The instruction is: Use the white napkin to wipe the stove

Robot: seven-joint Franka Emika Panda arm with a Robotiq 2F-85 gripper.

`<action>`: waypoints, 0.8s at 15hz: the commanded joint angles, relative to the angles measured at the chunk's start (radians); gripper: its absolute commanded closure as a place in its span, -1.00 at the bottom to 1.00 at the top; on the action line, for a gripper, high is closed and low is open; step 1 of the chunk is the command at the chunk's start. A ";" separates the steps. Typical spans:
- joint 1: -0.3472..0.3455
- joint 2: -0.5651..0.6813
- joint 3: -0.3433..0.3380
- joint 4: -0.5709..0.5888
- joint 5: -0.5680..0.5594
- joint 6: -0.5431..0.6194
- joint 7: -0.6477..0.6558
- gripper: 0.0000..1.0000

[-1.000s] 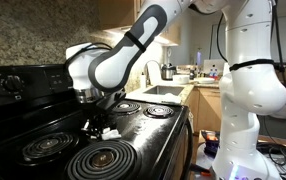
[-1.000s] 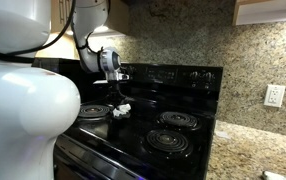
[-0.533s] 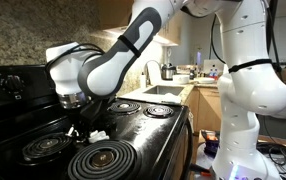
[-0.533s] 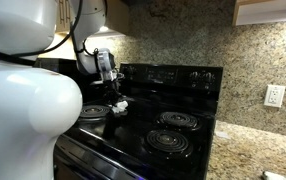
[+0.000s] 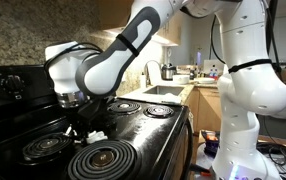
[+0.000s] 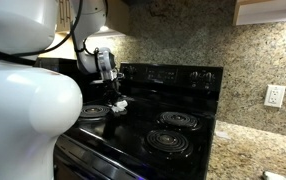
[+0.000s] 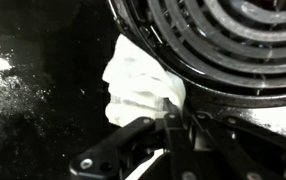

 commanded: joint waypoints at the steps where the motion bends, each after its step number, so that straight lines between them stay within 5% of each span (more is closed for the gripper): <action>1: 0.003 0.053 0.020 0.004 0.092 0.057 -0.047 0.82; 12: 0.030 0.194 0.085 0.104 0.372 0.165 -0.239 0.81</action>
